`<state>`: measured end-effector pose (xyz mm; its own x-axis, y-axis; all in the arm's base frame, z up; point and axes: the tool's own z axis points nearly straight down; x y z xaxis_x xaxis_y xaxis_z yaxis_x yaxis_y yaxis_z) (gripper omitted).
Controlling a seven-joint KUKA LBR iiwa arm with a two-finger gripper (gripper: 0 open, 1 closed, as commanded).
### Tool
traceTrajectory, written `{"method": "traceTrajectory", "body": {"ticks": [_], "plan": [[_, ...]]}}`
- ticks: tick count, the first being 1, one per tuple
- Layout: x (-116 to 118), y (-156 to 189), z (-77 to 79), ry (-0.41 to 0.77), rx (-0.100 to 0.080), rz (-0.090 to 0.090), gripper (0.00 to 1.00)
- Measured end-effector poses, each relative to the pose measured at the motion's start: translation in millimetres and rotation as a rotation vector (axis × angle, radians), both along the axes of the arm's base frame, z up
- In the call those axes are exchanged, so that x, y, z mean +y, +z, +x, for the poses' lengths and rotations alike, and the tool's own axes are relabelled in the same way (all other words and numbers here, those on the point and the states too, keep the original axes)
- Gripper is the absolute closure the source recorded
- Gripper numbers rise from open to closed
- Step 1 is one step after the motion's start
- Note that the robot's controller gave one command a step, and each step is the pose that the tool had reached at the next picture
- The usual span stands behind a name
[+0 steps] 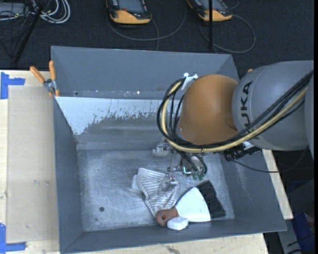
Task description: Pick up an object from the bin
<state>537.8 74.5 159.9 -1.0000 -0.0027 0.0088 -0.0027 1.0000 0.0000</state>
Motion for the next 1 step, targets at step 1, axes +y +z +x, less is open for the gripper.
{"method": "traceTrajectory", "body": {"ticks": [1], "plan": [[-0.3, 3.5, 1.7, -0.002, -0.007, 0.000, 0.00]]}}
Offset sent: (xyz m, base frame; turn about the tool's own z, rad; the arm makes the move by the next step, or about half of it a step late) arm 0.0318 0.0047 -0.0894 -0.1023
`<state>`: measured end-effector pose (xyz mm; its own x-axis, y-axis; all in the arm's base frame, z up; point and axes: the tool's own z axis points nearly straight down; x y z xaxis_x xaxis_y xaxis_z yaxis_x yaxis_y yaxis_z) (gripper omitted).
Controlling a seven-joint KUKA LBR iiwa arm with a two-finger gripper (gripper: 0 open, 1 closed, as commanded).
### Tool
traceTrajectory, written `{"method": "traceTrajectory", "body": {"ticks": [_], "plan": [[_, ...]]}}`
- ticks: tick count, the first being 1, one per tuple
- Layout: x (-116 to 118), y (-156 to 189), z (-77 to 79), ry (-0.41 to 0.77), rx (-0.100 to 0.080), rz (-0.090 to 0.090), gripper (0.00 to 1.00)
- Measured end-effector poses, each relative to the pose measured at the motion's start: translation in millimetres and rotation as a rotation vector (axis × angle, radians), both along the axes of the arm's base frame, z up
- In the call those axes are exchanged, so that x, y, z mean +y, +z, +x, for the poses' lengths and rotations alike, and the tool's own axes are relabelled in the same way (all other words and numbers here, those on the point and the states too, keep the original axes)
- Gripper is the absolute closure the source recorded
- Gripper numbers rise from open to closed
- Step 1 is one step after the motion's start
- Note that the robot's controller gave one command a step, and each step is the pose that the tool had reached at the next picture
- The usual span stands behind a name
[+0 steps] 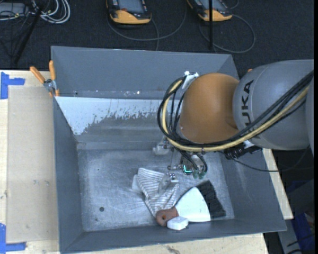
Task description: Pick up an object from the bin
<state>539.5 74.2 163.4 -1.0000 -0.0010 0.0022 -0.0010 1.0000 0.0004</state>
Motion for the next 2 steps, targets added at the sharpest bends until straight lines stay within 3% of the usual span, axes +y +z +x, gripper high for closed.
{"method": "traceTrajectory", "body": {"ticks": [1, 2], "plan": [[6.3, -84.4, 33.3, 0.103, 0.001, 0.001, 1.00], [6.3, -84.4, 33.3, 0.103, 0.001, 0.001, 1.00]]}}
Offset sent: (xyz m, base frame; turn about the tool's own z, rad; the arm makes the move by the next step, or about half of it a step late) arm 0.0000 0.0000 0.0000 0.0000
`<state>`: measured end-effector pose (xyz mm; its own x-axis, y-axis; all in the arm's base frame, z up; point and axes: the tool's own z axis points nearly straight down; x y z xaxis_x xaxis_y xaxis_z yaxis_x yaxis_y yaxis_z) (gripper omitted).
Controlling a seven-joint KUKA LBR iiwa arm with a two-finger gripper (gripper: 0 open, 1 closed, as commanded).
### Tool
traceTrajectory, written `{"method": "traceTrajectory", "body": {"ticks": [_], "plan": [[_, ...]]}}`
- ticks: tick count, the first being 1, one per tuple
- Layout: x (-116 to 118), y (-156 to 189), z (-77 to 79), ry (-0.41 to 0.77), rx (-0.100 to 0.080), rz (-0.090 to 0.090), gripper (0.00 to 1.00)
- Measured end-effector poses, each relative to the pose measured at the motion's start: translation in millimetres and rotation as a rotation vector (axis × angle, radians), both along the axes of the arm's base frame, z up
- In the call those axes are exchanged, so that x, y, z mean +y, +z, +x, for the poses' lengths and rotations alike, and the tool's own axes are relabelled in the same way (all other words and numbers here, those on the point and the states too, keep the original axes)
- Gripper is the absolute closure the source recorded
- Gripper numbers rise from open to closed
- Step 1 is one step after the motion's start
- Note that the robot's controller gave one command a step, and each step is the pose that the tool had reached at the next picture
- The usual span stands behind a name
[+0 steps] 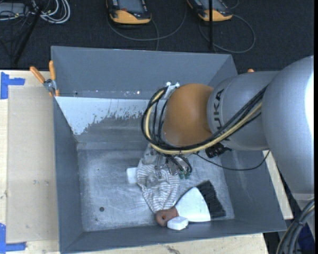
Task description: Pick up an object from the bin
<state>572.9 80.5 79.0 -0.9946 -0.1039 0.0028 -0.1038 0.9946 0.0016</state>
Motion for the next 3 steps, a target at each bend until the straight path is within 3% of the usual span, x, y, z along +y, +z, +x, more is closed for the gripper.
{"method": "traceTrajectory", "body": {"ticks": [1, 2, 3], "plan": [[40, 110, -20.3, 0.028, -0.003, -0.001, 1.00], [40, 110, -20.3, 0.027, -0.002, -0.001, 1.00], [55, 213, -17.2, 0.022, -0.003, -0.001, 1.00]]}}
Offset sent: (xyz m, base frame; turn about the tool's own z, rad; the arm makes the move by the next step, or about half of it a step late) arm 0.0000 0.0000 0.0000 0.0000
